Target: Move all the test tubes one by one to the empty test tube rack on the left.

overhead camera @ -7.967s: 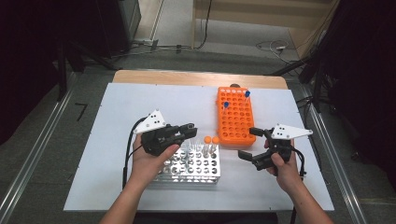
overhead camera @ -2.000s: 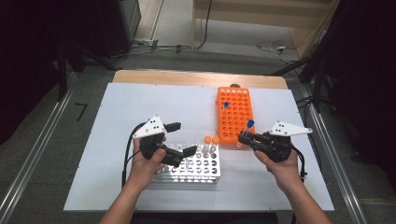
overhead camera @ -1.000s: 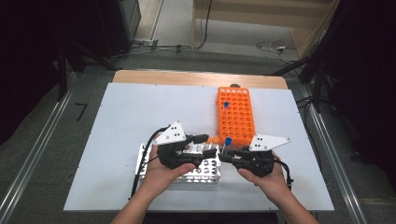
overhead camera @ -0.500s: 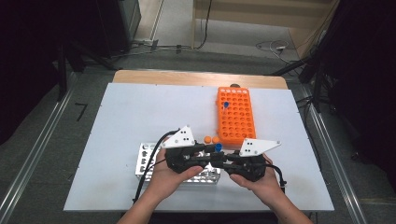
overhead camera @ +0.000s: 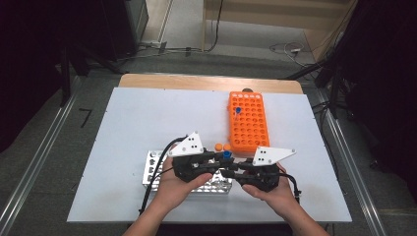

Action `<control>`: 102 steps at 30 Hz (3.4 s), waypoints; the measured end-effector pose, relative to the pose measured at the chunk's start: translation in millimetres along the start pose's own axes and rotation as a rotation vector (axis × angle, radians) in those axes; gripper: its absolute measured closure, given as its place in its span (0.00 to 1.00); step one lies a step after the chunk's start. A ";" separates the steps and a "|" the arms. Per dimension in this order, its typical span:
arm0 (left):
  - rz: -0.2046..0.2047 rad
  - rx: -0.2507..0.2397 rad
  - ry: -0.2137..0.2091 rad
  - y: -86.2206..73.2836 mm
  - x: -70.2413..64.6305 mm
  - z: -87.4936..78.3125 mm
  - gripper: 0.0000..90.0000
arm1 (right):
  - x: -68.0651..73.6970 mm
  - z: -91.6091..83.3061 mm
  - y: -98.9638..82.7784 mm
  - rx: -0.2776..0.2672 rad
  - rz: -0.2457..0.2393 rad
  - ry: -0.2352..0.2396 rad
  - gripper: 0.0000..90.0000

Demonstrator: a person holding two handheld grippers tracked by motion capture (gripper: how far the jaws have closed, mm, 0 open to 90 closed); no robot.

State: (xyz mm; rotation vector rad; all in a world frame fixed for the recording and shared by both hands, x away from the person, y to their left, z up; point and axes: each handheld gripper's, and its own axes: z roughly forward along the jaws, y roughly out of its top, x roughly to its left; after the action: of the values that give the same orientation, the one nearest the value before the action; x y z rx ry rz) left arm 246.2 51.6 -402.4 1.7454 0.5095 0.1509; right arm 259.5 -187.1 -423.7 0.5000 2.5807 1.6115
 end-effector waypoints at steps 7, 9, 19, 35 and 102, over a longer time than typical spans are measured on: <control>-0.005 -0.020 0.036 1.3 7.7 -11.5 0.85 | -10.5 -11.5 -7.3 -0.025 -0.005 -0.021 0.46; -0.003 -0.021 0.050 1.6 10.5 -15.3 0.85 | -15.5 -16.7 -8.4 -0.035 0.000 -0.032 0.40; -0.028 -0.058 0.116 0.8 26.8 -36.5 0.85 | -38.7 -35.8 -14.6 -0.069 0.034 -0.097 0.19; -0.045 -0.057 0.261 -12.4 54.7 -57.9 0.86 | -69.7 -52.6 -28.1 -0.061 0.099 -0.160 0.00; -0.132 -0.025 0.187 -26.7 69.1 -60.6 0.00 | -104.1 -40.8 -24.6 -0.066 0.164 -0.283 0.00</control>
State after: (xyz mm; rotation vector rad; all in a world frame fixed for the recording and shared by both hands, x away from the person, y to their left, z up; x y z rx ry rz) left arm 278.9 138.7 -425.1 1.6758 0.7542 0.2278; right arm 343.2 -263.6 -439.6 0.8836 2.3249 1.5350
